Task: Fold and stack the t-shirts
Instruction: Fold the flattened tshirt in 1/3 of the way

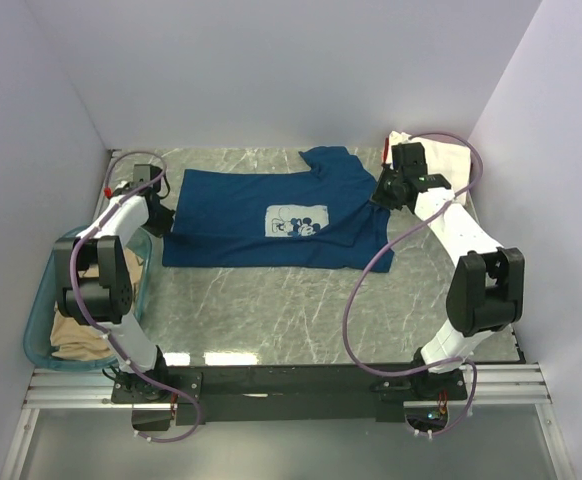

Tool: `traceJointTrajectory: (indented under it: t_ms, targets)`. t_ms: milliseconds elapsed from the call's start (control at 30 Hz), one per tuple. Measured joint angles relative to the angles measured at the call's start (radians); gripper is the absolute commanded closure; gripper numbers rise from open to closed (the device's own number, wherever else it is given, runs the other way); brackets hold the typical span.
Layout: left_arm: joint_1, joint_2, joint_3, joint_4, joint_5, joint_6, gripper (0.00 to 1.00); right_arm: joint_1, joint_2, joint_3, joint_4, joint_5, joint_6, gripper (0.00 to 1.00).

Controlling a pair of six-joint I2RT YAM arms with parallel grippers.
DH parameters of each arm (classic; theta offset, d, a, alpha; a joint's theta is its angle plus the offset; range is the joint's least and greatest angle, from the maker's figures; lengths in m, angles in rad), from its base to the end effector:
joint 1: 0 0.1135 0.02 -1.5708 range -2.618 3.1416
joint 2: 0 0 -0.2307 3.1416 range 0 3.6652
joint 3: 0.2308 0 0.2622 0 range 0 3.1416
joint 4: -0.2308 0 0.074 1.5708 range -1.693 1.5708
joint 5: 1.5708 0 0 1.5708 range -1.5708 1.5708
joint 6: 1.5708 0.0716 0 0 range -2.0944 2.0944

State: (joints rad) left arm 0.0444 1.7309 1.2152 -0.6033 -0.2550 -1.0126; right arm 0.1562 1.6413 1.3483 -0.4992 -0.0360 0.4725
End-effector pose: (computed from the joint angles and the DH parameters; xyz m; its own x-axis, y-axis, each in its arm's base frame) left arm 0.3698 0.0345 0.1386 -0.3463 -0.8370 -0.4237 -0.8434 0.4756 -0.2501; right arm 0.3949 0.0648 0.2237 -0.7083 0.3489 -0.6137 0.1594 0.9259 0.3424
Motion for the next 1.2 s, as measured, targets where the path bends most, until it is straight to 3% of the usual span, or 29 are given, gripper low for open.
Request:
traceJointTrajectory:
  t_ms: [833,900,933,1000,1033,1067,1133,1200]
  targets:
    - [0.000,0.170,0.147,0.033,0.080,0.043,0.99,-0.032,0.066,0.002,-0.001,-0.011,-0.003,1.00]
    - [0.000,0.171,0.147,0.042,0.085,0.050,0.98,-0.033,0.068,0.002,-0.001,-0.010,-0.003,0.96]
    - [0.000,0.171,0.147,0.045,0.089,0.053,0.92,-0.035,0.071,0.002,-0.001,-0.011,-0.002,0.93]
    - [0.000,0.171,0.148,0.049,0.097,0.061,0.79,-0.039,0.085,0.011,0.000,-0.012,0.001,0.75]
    - [0.000,0.171,0.149,0.052,0.101,0.068,0.64,-0.041,0.098,0.021,-0.001,-0.014,0.000,0.67]
    - [0.000,0.171,0.149,0.056,0.103,0.074,0.58,-0.043,0.109,0.029,-0.002,-0.014,-0.005,0.53]
    - [0.000,0.171,0.149,0.069,0.111,0.085,0.43,-0.048,0.137,0.052,-0.002,-0.015,-0.006,0.45]
    - [0.000,0.167,0.149,0.076,0.119,0.095,0.34,-0.051,0.148,0.060,-0.002,-0.016,-0.009,0.43]
